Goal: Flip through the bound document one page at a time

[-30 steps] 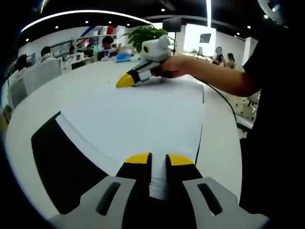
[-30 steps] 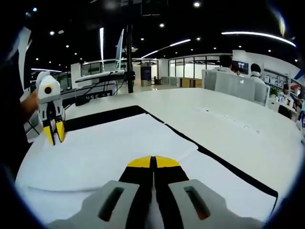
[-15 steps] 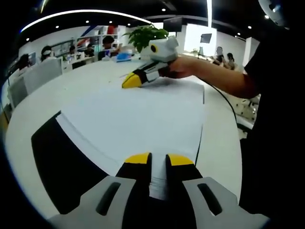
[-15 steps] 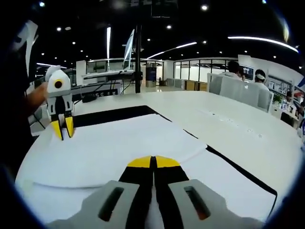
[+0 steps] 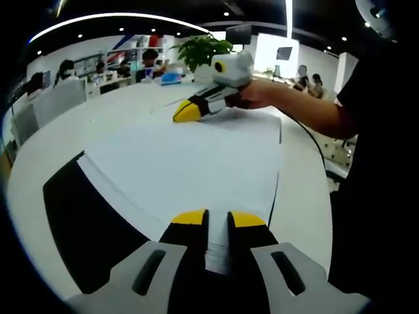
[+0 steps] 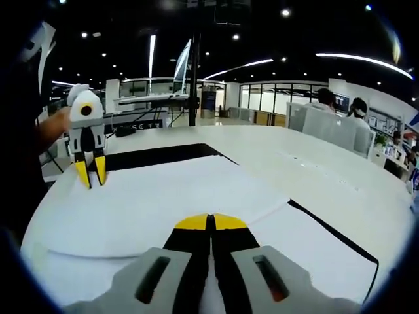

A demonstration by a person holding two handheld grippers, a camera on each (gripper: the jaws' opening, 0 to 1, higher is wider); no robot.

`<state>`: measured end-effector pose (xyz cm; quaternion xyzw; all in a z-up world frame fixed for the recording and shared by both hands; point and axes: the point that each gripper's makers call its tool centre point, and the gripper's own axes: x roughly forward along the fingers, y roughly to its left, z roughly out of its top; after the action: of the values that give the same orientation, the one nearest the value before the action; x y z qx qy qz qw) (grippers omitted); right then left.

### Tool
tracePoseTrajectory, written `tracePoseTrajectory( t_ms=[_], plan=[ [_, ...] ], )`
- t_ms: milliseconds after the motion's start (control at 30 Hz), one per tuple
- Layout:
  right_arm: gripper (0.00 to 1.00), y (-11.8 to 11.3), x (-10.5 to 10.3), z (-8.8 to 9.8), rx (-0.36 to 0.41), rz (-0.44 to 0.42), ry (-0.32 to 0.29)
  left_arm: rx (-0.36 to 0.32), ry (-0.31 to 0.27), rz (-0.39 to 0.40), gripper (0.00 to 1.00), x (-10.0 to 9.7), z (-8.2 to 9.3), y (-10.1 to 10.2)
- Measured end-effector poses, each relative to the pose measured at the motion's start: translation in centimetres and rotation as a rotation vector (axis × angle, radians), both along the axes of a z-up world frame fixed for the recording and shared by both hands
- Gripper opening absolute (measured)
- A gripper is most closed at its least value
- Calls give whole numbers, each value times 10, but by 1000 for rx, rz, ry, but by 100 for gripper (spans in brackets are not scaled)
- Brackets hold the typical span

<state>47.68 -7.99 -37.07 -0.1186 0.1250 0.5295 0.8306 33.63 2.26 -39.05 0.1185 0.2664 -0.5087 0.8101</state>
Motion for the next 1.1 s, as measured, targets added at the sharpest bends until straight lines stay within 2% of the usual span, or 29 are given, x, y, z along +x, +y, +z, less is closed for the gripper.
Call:
tracePoseTrajectory(
  t_ms=[667, 1100],
  plan=[
    [2, 3, -14, 1, -20, 32, -27, -8, -1, 8, 15, 0, 0, 1],
    [2, 4, -26, 1, -8, 48, -15, -9, -2, 14, 15, 0, 0, 1]
  ],
)
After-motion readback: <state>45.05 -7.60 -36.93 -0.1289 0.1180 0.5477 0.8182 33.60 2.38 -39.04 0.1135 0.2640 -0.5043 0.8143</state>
